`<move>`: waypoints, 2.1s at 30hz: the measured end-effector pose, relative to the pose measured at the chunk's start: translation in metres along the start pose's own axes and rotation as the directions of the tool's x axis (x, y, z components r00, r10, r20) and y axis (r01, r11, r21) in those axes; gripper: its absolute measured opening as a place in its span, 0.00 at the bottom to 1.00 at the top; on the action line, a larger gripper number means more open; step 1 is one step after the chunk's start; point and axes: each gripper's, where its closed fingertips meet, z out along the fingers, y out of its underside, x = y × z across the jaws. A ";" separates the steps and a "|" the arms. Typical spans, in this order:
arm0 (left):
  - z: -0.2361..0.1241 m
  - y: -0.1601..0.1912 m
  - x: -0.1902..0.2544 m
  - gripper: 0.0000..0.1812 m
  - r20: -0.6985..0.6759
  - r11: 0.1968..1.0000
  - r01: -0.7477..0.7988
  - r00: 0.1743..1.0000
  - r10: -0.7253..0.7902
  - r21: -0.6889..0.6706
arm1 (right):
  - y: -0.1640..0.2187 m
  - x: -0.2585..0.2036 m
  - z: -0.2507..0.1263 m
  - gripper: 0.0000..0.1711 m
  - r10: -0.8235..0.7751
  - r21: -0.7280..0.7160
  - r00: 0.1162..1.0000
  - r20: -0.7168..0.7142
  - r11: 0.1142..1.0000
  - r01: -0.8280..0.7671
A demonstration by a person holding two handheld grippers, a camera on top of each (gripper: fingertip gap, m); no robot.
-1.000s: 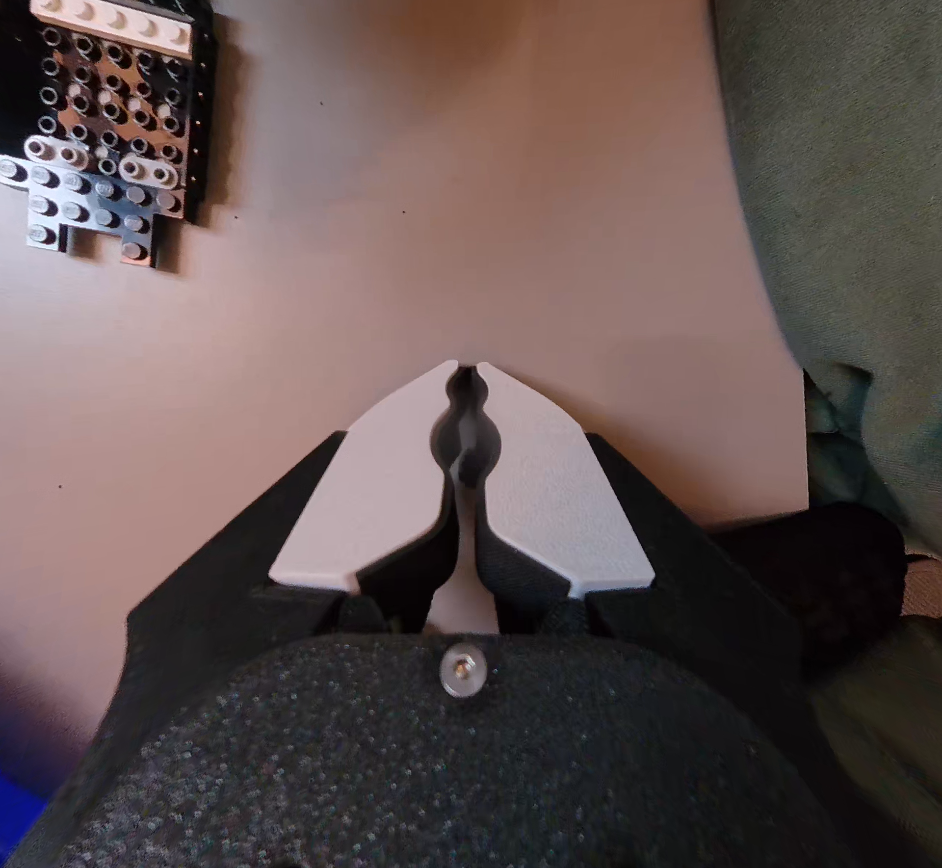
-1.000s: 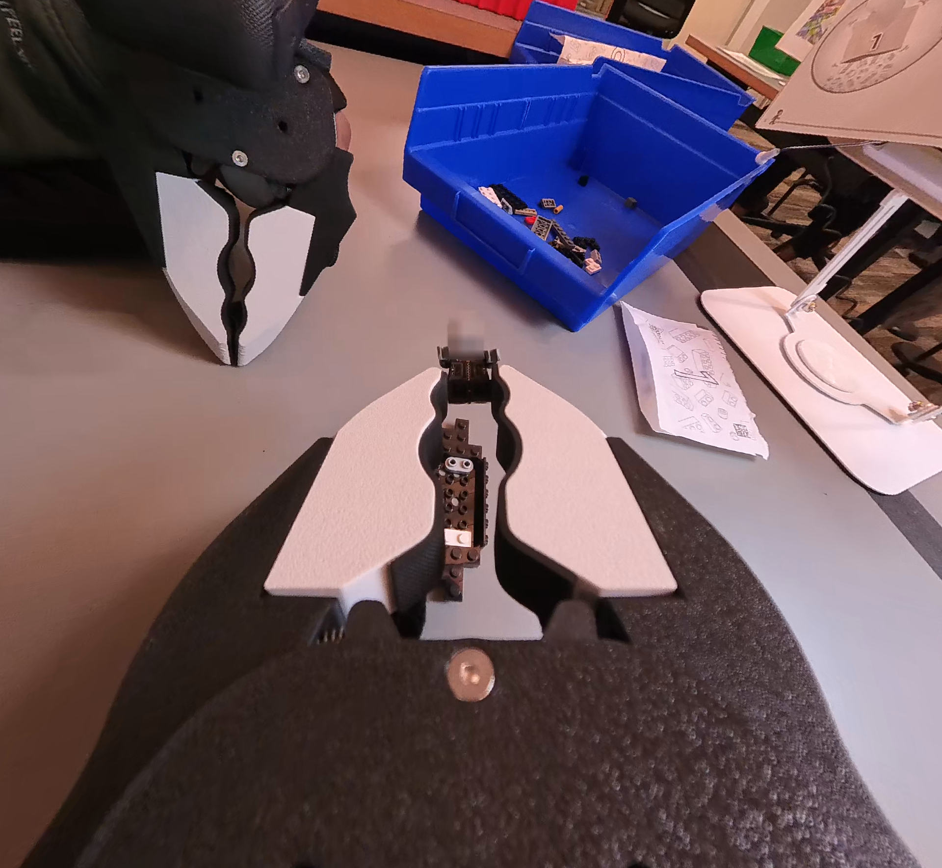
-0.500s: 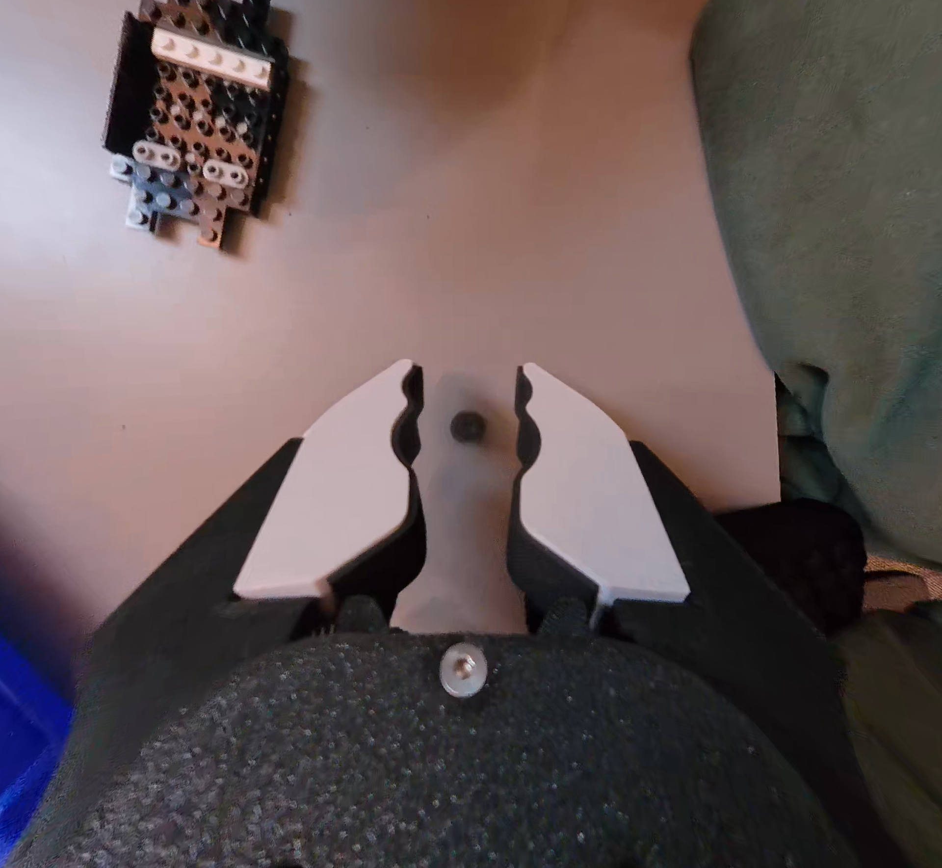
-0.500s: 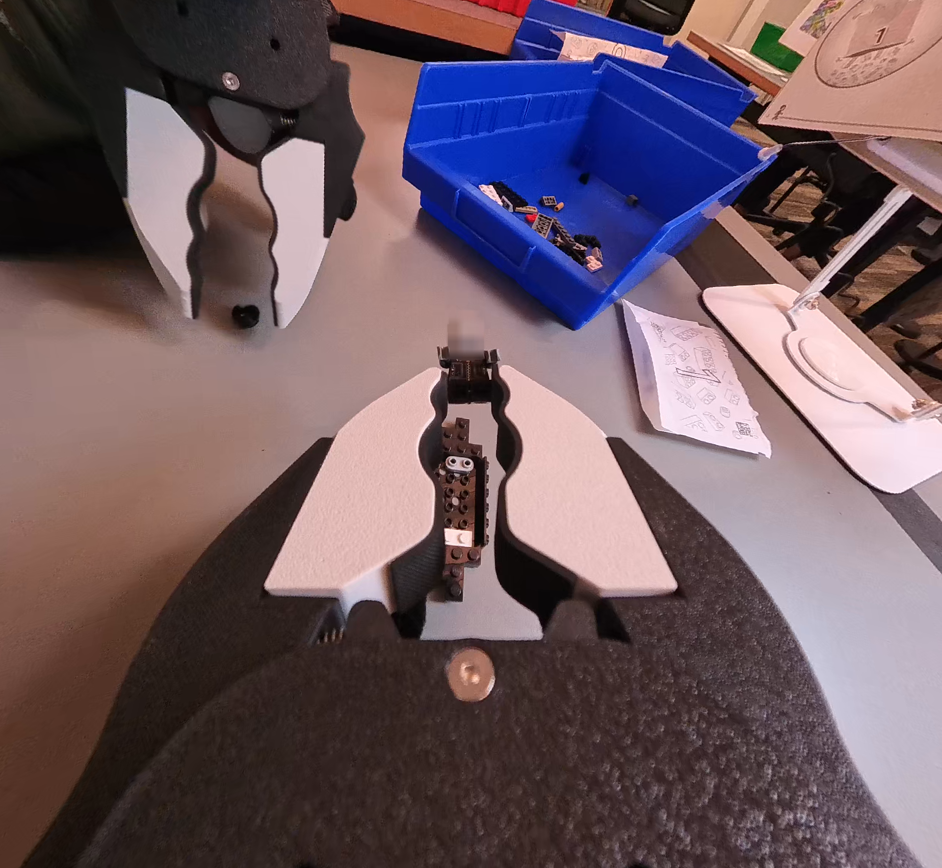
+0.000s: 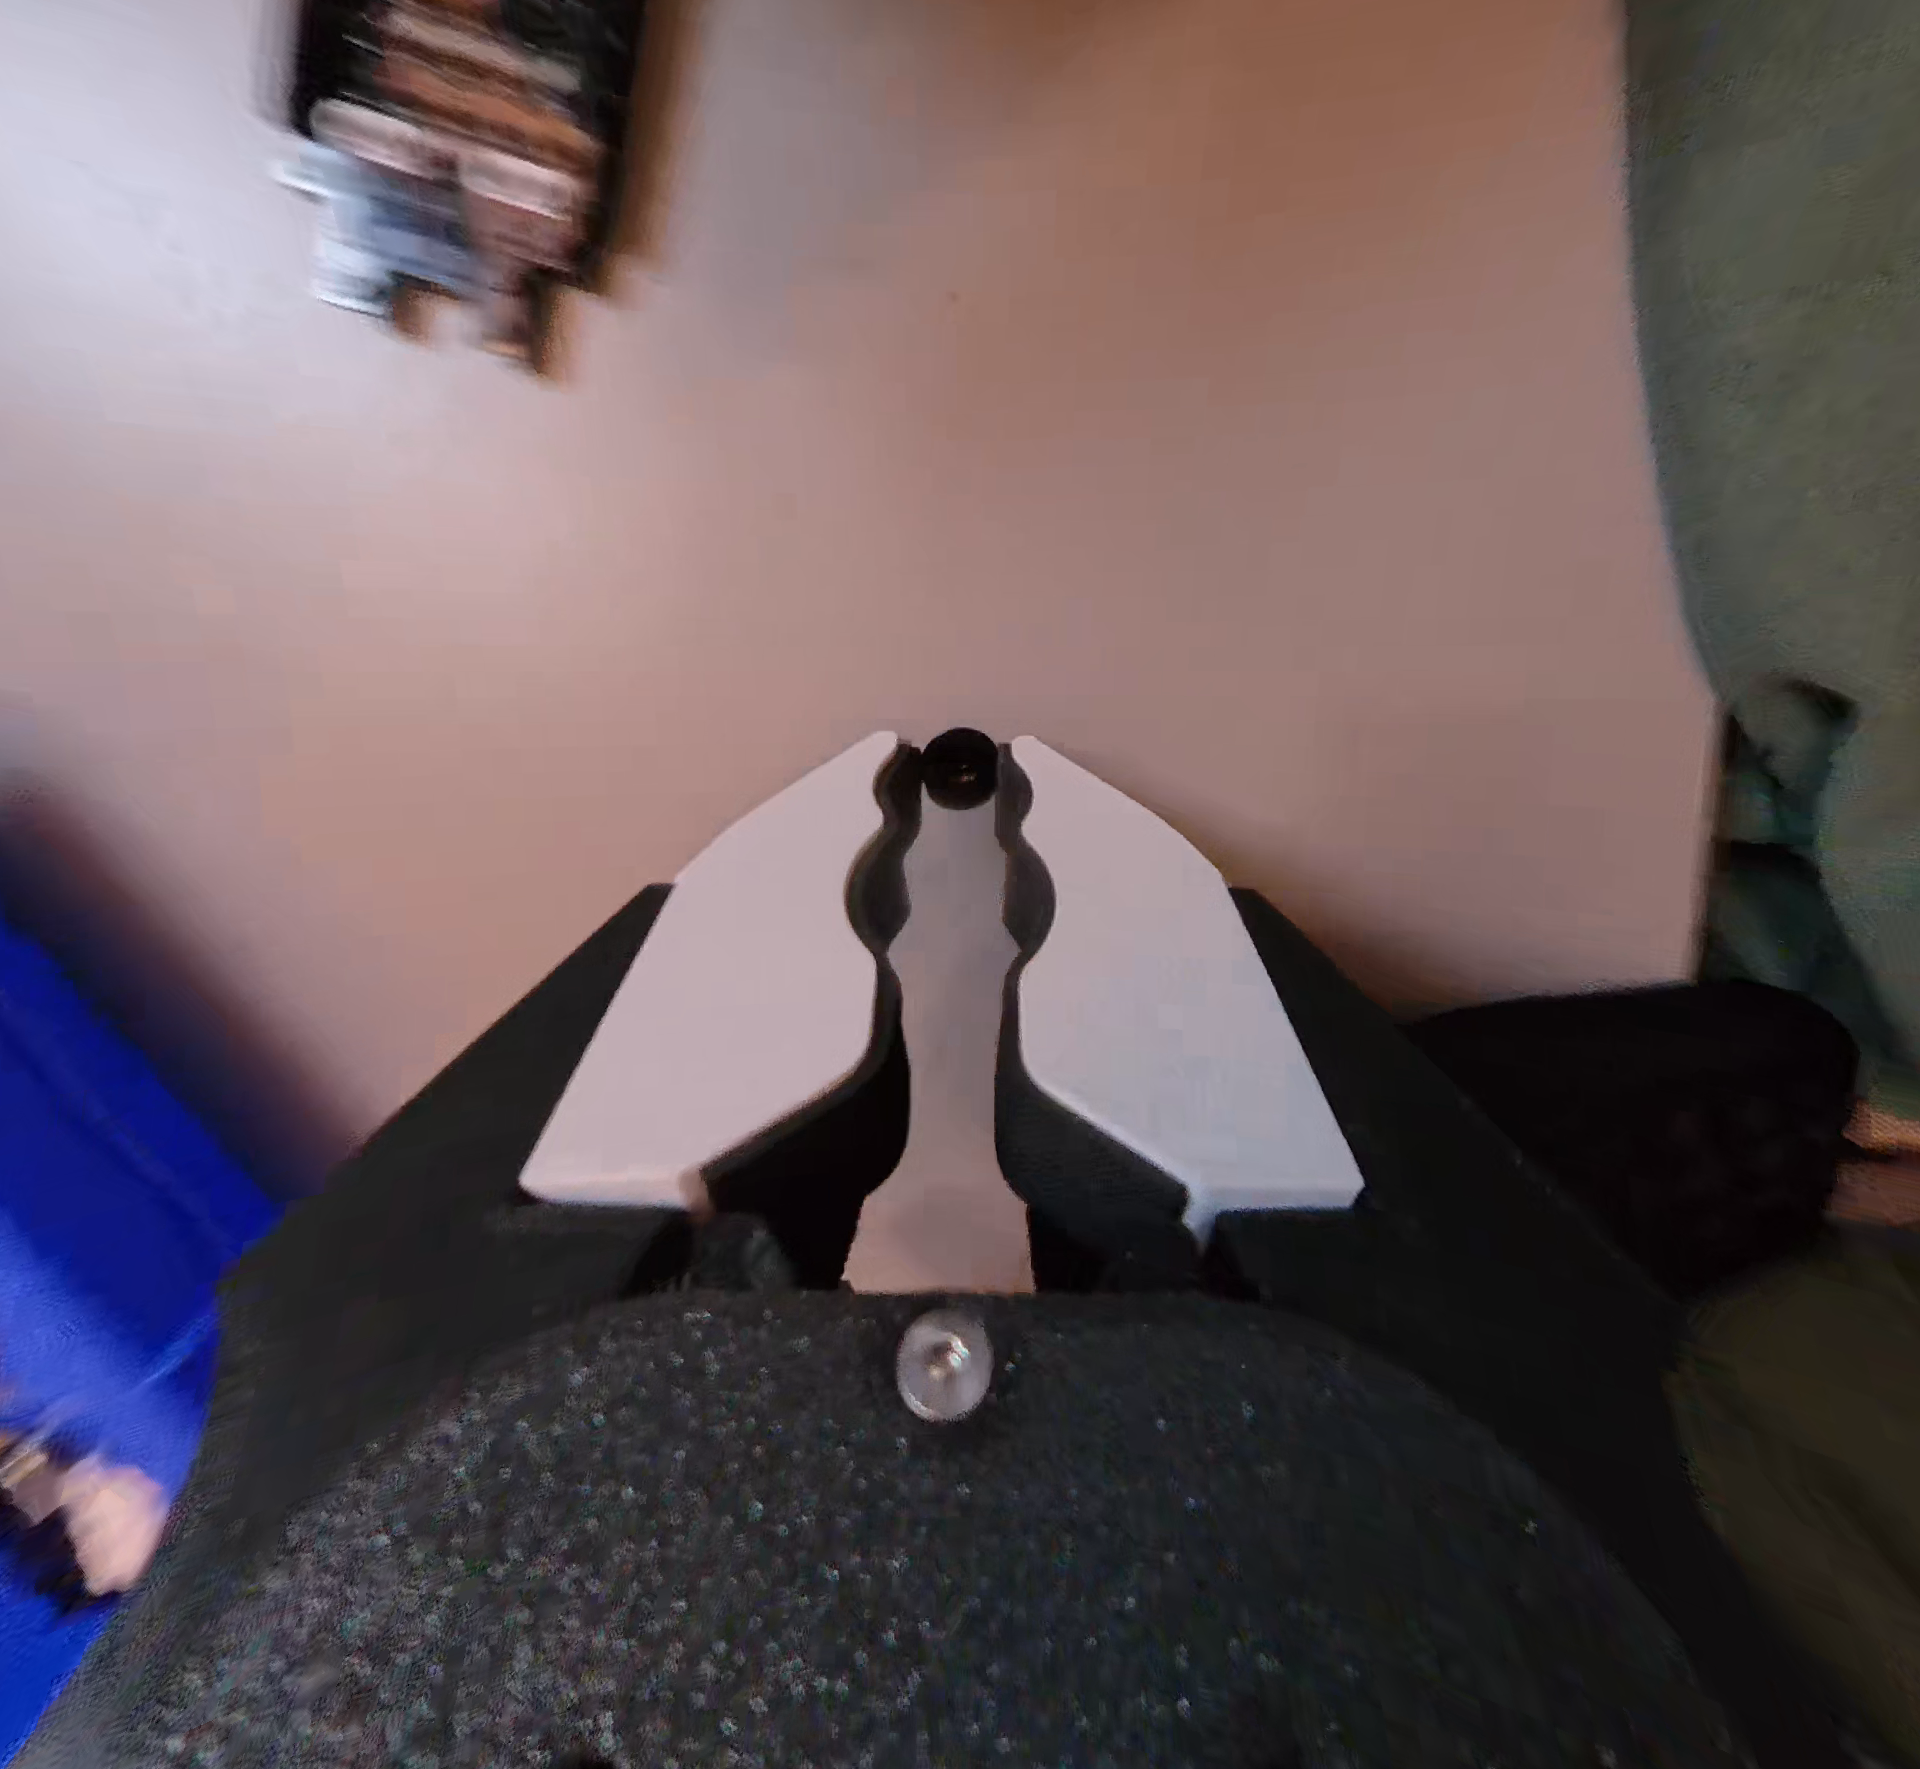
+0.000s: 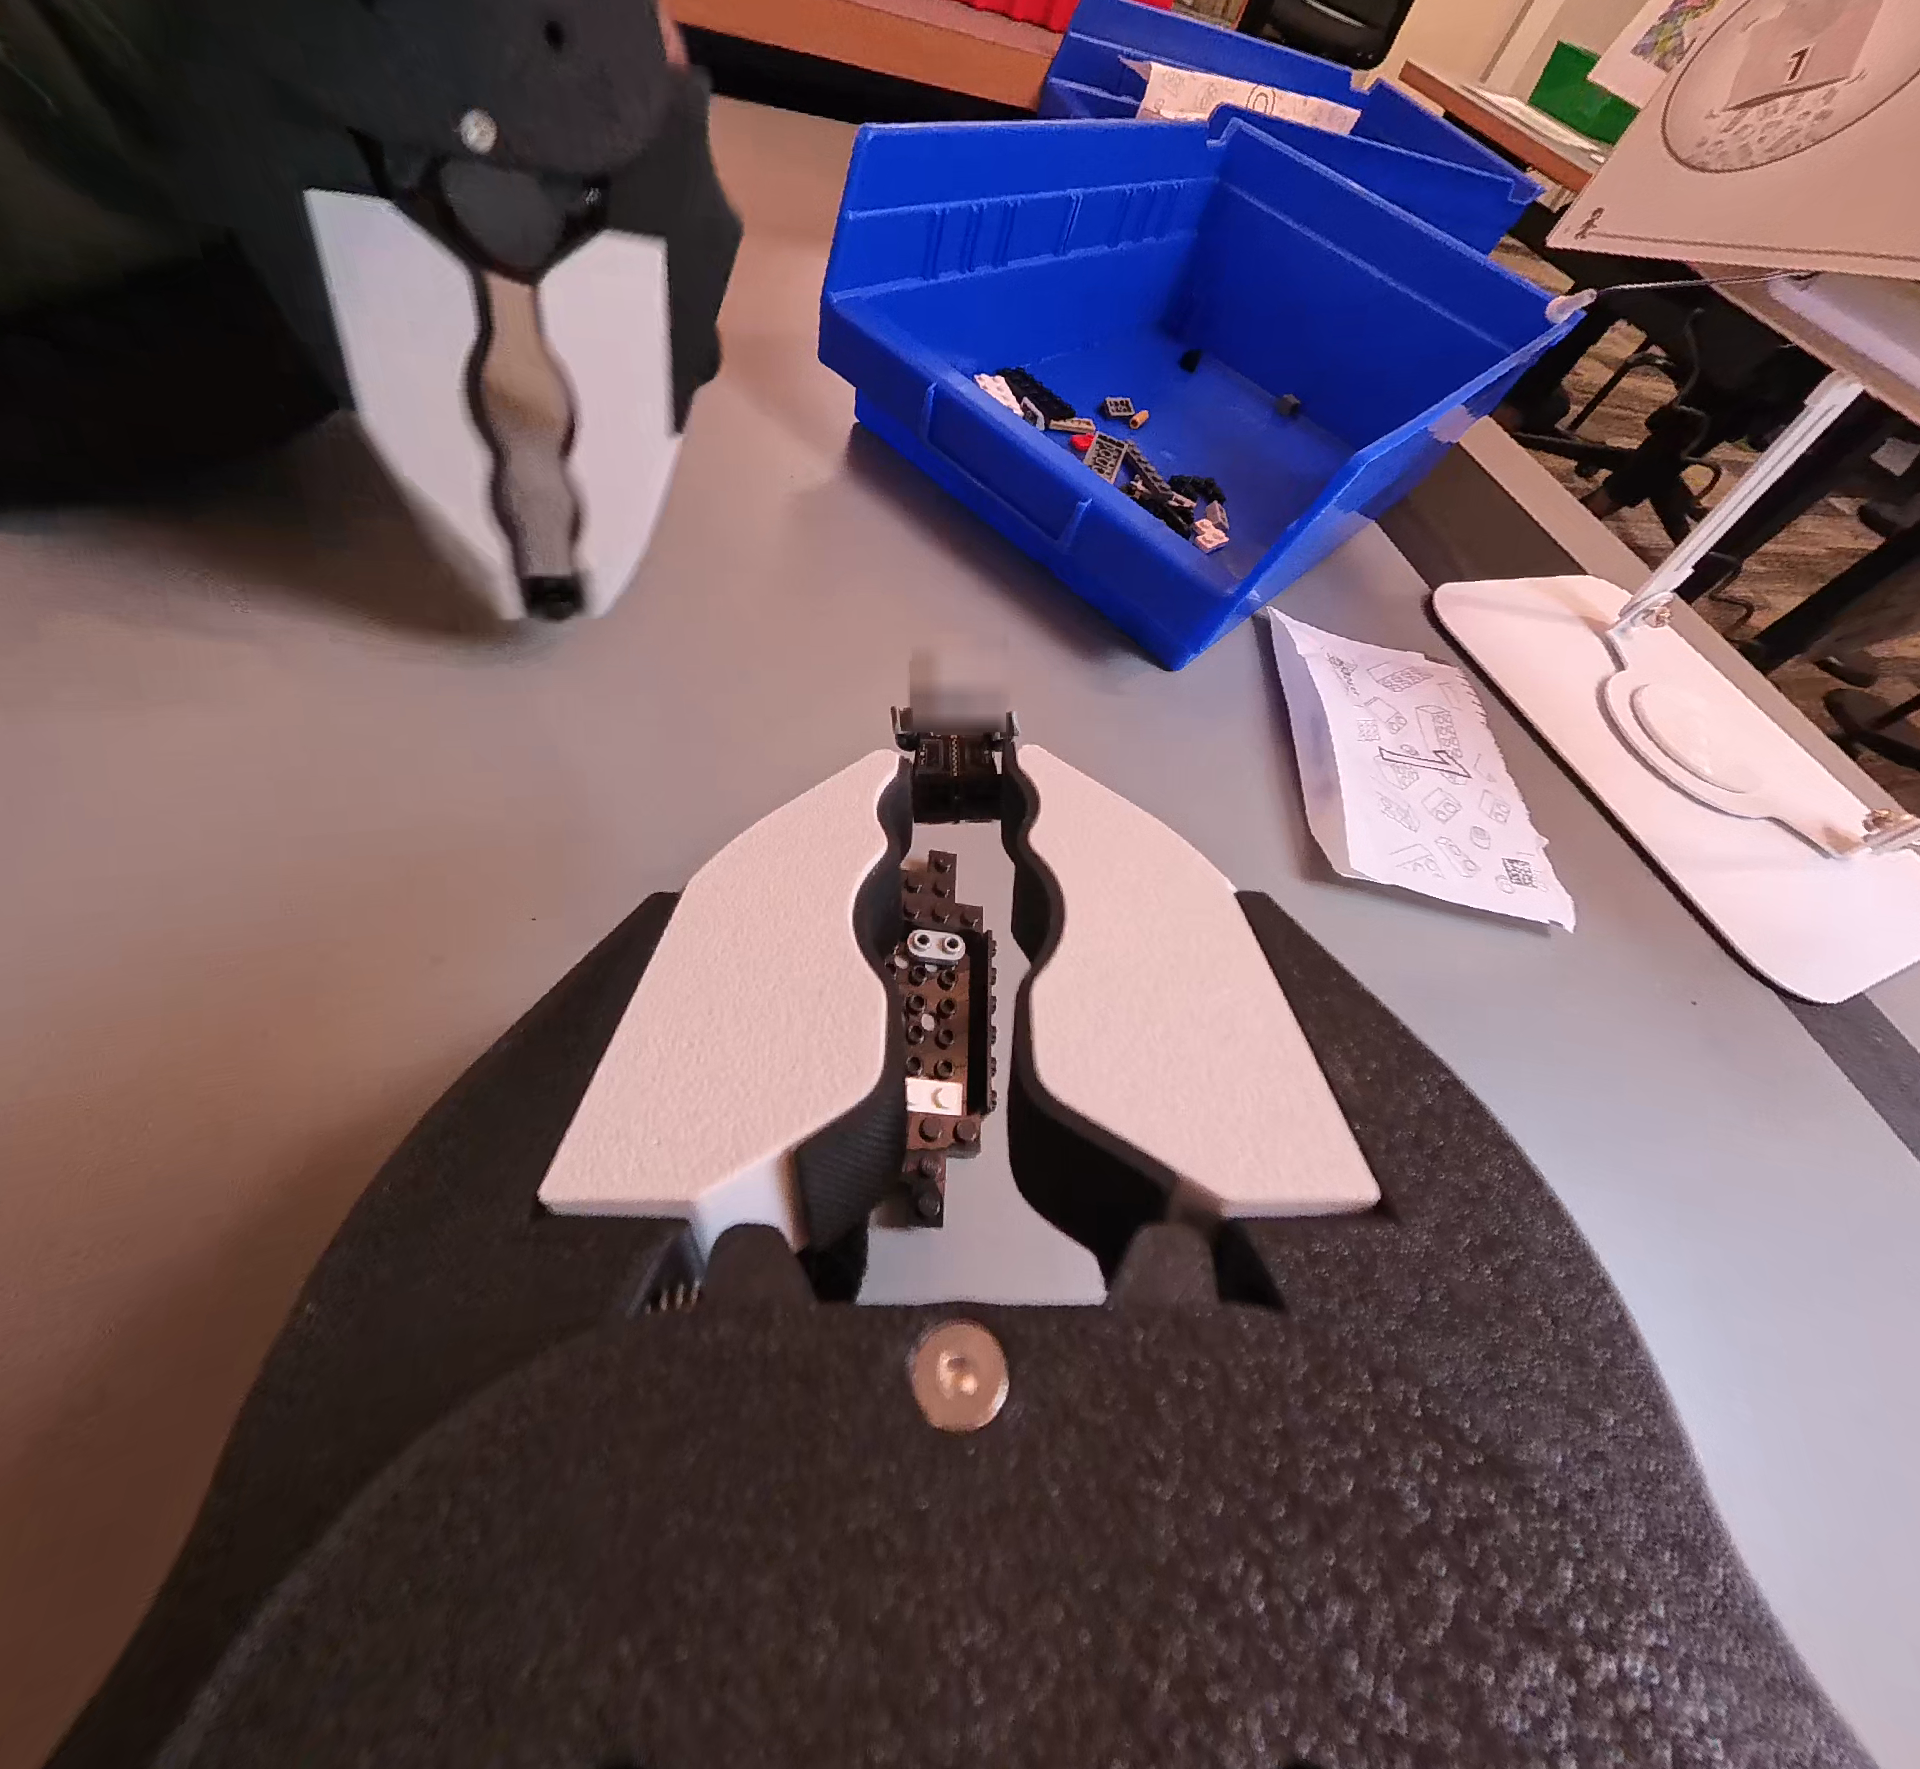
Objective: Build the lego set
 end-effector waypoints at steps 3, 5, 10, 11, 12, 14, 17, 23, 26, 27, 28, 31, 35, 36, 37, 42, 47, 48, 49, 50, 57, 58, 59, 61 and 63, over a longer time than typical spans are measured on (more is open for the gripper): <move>-0.042 -0.018 -0.076 0.08 0.431 0.983 0.013 0.898 -0.091 0.181 | -0.001 0.001 -0.001 0.09 0.000 0.006 1.000 -0.006 1.000 0.000; -0.089 -0.017 -0.131 0.07 0.657 0.930 0.077 0.687 -0.310 0.359 | -0.002 0.001 -0.002 0.09 0.003 0.012 1.000 -0.007 1.000 -0.003; -0.102 0.057 -0.187 0.29 0.683 0.781 0.407 0.389 -0.618 0.474 | -0.002 0.000 -0.001 0.09 -0.002 0.008 1.000 -0.004 1.000 0.002; -0.096 0.063 -0.189 0.31 0.681 0.773 0.430 0.382 -0.624 0.467 | -0.002 0.000 -0.001 0.09 -0.002 0.006 1.000 -0.003 1.000 0.002; -0.091 0.067 -0.189 0.34 0.681 0.771 0.441 0.382 -0.625 0.460 | -0.001 0.000 -0.001 0.09 -0.003 0.005 1.000 -0.003 1.000 0.003; -0.085 0.067 -0.188 0.35 0.675 0.777 0.449 0.405 -0.617 0.441 | -0.001 0.000 -0.001 0.09 -0.002 0.006 1.000 -0.002 1.000 0.002; -0.085 0.062 -0.188 0.36 0.684 0.796 0.425 0.421 -0.596 0.432 | -0.001 0.001 -0.001 0.09 -0.001 0.007 1.000 -0.004 1.000 0.001; -0.059 -0.051 -0.122 0.18 0.289 0.739 0.166 0.848 -0.445 0.653 | -0.006 0.000 -0.002 0.09 -0.004 0.035 1.000 -0.006 0.999 0.004; -0.044 -0.092 -0.087 0.18 0.024 0.654 0.248 0.926 -0.377 0.715 | -0.008 -0.003 -0.001 0.09 -0.046 0.043 0.999 -0.019 0.998 0.047; -0.041 -0.099 -0.081 0.18 -0.019 0.645 0.267 0.931 -0.365 0.716 | -0.009 -0.005 -0.001 0.09 -0.067 0.042 0.997 -0.023 0.997 0.068; -0.038 -0.104 -0.077 0.17 -0.051 0.635 0.279 0.935 -0.352 0.721 | -0.009 -0.006 -0.001 0.09 -0.089 0.041 0.996 -0.028 0.995 0.090; -0.035 -0.112 -0.070 0.08 -0.120 0.617 0.307 0.938 -0.326 0.724 | -0.009 -0.008 0.000 0.09 -0.146 0.024 0.988 -0.052 0.989 0.148; -0.036 -0.112 -0.065 0.06 -0.076 0.640 0.254 0.953 -0.292 0.726 | -0.008 -0.010 0.000 0.09 -0.182 0.010 0.982 -0.047 0.983 0.182; -0.037 -0.112 -0.065 0.06 -0.058 0.644 0.237 0.957 -0.286 0.727 | -0.008 -0.011 0.000 0.09 -0.192 0.004 0.980 -0.044 0.981 0.192; -0.036 -0.111 -0.064 0.06 -0.044 0.654 0.223 0.959 -0.279 0.723 | -0.007 -0.012 0.000 0.09 -0.199 -0.001 0.979 -0.039 0.980 0.199; -0.035 -0.110 -0.060 0.05 -0.002 0.687 0.180 0.968 -0.252 0.703 | -0.005 -0.015 0.004 0.12 -0.204 -0.001 0.978 -0.034 0.979 0.204; -0.029 -0.114 -0.052 0.06 -0.041 0.690 0.192 0.973 -0.229 0.698 | -0.004 -0.023 0.009 0.14 -0.252 -0.013 0.967 -0.031 0.968 0.251; -0.028 -0.114 -0.051 0.06 -0.048 0.690 0.197 0.972 -0.229 0.697 | -0.004 -0.023 0.008 0.14 -0.271 -0.014 0.962 -0.036 0.962 0.271; -0.030 -0.114 -0.051 0.06 -0.058 0.683 0.203 0.972 -0.229 0.701 | -0.006 -0.023 0.007 0.14 -0.272 -0.014 0.961 -0.041 0.962 0.272; -0.032 -0.115 -0.050 0.06 -0.069 0.676 0.213 0.970 -0.233 0.705 | -0.007 -0.023 0.007 0.13 -0.265 -0.018 0.963 -0.038 0.964 0.265; -0.040 -0.114 -0.048 0.05 -0.094 0.660 0.223 0.970 -0.226 0.717 | -0.012 -0.024 0.006 0.13 -0.286 -0.021 0.958 -0.030 0.958 0.286; -0.041 -0.114 -0.047 0.05 -0.093 0.658 0.221 0.970 -0.223 0.720 | -0.013 -0.024 0.005 0.13 -0.287 -0.019 0.958 -0.029 0.958 0.286; -0.042 -0.116 -0.047 0.05 -0.096 0.651 0.221 0.970 -0.223 0.726 | -0.015 -0.023 0.004 0.13 -0.288 -0.014 0.957 -0.032 0.958 0.287; -0.052 -0.115 -0.053 0.00 -0.092 0.612 0.229 0.965 -0.247 0.757 | -0.003 -0.011 -0.001 0.12 -0.298 -0.093 0.953 -0.056 0.952 0.292; -0.104 -0.102 -0.068 0.00 -0.183 0.413 0.298 0.938 -0.295 0.861 | 0.009 0.000 -0.008 0.12 -0.227 -0.085 0.972 -0.067 0.972 0.221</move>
